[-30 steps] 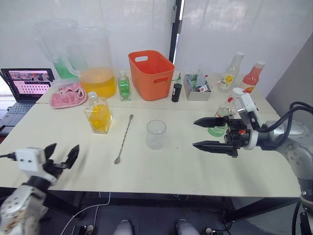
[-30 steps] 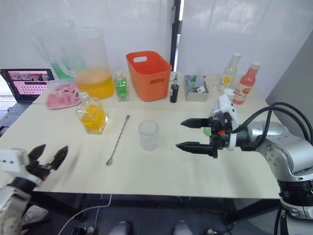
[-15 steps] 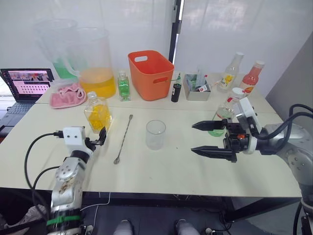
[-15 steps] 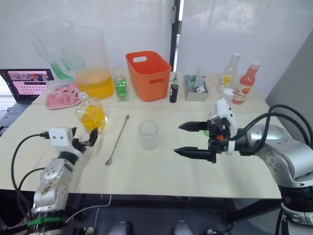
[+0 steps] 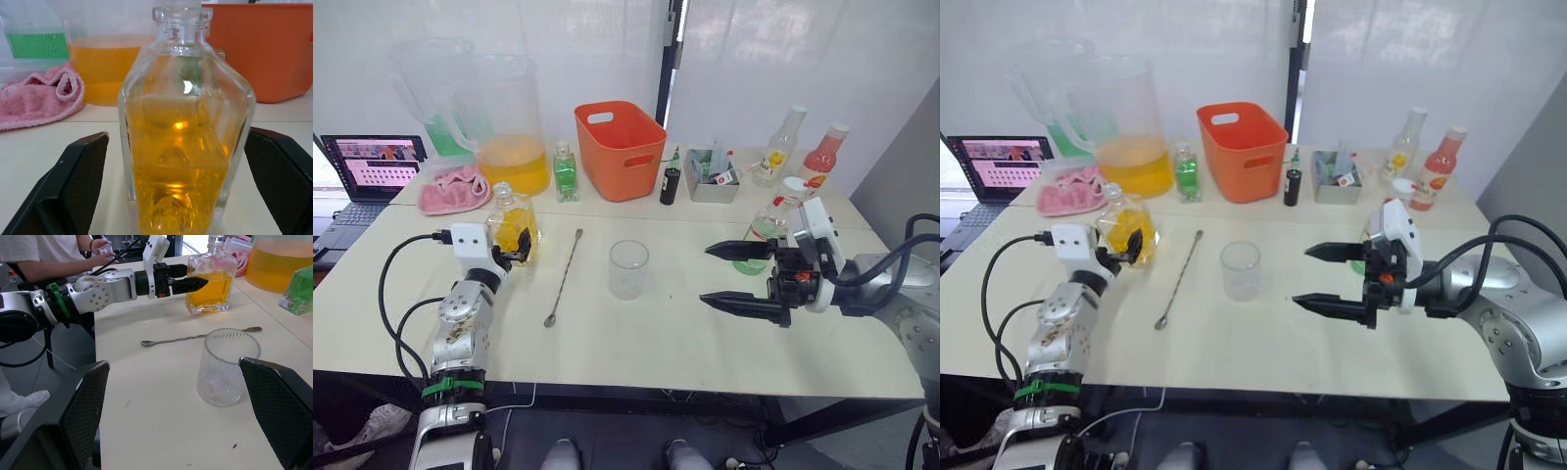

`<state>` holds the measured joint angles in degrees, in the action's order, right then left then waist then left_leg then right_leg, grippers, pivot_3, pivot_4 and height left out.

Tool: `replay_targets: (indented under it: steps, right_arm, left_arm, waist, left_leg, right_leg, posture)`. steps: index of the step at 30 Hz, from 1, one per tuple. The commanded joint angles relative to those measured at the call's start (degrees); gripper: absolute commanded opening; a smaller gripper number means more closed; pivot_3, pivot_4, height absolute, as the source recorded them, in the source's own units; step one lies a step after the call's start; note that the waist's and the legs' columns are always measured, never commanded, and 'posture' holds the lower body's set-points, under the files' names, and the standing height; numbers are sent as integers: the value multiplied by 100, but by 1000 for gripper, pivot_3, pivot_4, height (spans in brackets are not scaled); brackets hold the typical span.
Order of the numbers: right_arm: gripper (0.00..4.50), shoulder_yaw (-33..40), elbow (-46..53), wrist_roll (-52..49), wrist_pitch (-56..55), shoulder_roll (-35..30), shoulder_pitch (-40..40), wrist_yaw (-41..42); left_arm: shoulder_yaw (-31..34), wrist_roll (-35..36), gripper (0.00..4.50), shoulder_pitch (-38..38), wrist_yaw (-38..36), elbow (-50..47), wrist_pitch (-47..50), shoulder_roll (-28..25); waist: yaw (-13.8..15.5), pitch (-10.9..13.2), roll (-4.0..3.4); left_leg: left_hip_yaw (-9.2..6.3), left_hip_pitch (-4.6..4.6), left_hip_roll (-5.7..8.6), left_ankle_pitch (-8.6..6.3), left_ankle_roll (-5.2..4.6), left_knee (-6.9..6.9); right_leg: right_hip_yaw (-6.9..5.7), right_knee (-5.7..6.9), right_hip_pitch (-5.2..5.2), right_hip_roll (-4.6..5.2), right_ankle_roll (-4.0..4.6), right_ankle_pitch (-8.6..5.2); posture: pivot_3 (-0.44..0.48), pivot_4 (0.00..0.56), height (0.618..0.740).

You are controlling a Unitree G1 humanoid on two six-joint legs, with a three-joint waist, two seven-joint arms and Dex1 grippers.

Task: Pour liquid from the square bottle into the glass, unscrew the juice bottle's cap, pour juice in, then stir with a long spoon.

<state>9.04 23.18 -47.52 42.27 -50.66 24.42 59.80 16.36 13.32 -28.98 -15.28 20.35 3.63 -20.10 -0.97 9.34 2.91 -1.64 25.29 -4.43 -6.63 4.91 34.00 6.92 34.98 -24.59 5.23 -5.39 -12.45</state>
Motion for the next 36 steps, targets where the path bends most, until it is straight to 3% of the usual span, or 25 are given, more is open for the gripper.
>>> replay_targets:
  steps: [1,6,7,10,11,21,28,31,36]
  right_arm:
    - [4473,110,186,-136,24,-9,77,-49]
    - [4473,57,160,-282,157,57,212,-156]
    - [4500,61,144,-330,204,69,240,-169]
    - [4500,-27,174,-234,193,108,296,-192]
    - [4500,-36,181,-230,202,117,309,-201]
    - [4500,-71,266,-262,242,142,316,-304]
    - [4500,-98,298,-268,274,210,301,-421]
    - [4500,-102,268,-258,286,254,293,-420]
    - [4500,-178,175,-166,340,292,286,-431]
  left_arm:
    - [-61,-93,4500,-366,-21,306,-134,-103]
    - [-72,-127,4500,-963,-92,1185,-311,-167]
    - [-55,-102,3923,-1061,-119,1317,-356,-150]
    - [-118,-180,2955,-1314,-167,1668,-490,-131]
    - [-122,-190,2817,-1362,-170,1746,-509,-124]
    - [-42,-107,2819,-1197,-263,1543,-579,-256]
    - [251,689,2819,-733,-1282,161,-809,-430]
    - [419,1415,2819,-494,-2014,-414,-432,-552]
    - [278,1920,2819,-148,-3288,-928,124,-1091]
  waist:
    - [8,0,0]
    - [9,0,1]
    - [9,0,1]
    - [13,1,1]
    - [14,1,1]
    - [24,1,1]
    - [8,14,24]
    - [11,20,33]
    - [13,21,35]
  left_leg:
    - [0,0,0,0,0,0]
    - [0,0,0,0,0,0]
    - [0,0,0,0,0,0]
    - [0,0,0,0,0,0]
    - [0,0,0,0,0,-2]
    - [-2,-1,0,0,1,-2]
    - [-3,27,-2,2,-1,-13]
    - [-9,69,-2,33,-45,-9]
    - [-11,79,-2,34,-47,-9]
  right_leg:
    - [0,1,0,1,0,0]
    - [-1,2,0,0,-2,1]
    - [-1,1,0,0,-2,1]
    - [-1,0,1,0,-3,1]
    - [-2,1,1,1,-3,1]
    - [-3,3,3,0,-5,2]
    - [-4,5,-28,-2,-4,2]
    - [-4,6,-63,-6,-27,21]
    - [-5,3,-67,-5,-13,31]
  posture:
    - [0,150,731]
    - [0,150,731]
    - [0,150,731]
    - [0,150,731]
    - [0,150,731]
    - [0,150,731]
    - [0,150,731]
    - [0,150,731]
    - [0,150,731]
